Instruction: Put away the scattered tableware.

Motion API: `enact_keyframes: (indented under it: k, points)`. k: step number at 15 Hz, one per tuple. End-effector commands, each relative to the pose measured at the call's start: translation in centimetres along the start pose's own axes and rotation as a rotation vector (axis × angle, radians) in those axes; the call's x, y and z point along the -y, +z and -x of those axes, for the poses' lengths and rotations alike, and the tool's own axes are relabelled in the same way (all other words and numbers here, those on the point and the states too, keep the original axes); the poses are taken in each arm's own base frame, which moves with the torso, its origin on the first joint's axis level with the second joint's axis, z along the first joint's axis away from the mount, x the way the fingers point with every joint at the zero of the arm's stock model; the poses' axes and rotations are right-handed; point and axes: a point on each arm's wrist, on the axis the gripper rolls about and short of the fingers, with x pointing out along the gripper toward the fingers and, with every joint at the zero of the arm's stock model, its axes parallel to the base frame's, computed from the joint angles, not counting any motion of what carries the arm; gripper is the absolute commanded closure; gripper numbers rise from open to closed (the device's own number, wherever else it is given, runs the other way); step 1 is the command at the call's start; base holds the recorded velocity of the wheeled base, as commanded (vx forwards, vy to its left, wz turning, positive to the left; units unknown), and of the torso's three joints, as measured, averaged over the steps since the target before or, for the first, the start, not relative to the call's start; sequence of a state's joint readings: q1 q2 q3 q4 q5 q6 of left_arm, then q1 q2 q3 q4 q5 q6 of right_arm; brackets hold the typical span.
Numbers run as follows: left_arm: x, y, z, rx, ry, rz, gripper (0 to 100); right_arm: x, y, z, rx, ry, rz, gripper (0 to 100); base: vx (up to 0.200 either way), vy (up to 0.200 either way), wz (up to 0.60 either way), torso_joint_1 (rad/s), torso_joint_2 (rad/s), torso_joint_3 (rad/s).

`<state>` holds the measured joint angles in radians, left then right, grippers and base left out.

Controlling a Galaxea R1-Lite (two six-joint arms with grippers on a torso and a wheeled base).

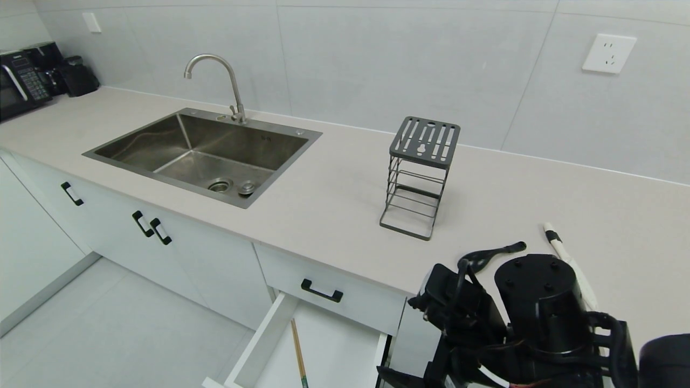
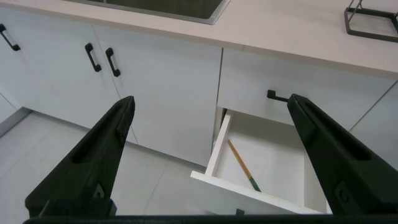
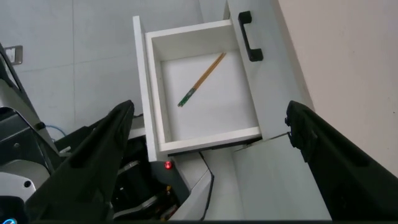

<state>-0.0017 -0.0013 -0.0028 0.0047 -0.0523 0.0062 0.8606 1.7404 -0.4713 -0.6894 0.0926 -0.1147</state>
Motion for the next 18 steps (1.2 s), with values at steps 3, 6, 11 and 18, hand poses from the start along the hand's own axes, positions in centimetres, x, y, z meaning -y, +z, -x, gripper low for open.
enact_keyframes:
  k: [3, 6, 11, 18]
  points:
    - [0.0, 0.0, 0.0, -0.001, 0.0, 0.0, 0, 2.1, -0.8, 1.6, -0.003, -0.111, -0.049, 0, 0.0, 0.0, 0.0, 0.0, 0.0, 0.0]
    - [0.0, 0.0, 0.0, -0.001, 0.0, 0.0, 0, 3.5, -1.8, 3.8, -0.002, -0.184, -0.09, 0, 0.0, 0.0, 0.0, 0.0, 0.0, 0.0]
    - [0.0, 0.0, 0.0, -0.002, 0.0, 0.0, 0, 5.2, -3.6, 7.4, -0.006, -0.306, -0.16, 0, 0.0, 0.0, 0.0, 0.0, 0.0, 0.0]
    - [0.0, 0.0, 0.0, -0.001, 0.0, 0.0, 0, 11.4, -5.2, 9.0, -0.06, -0.46, -0.098, 0, 0.0, 0.0, 0.0, 0.0, 0.0, 0.0]
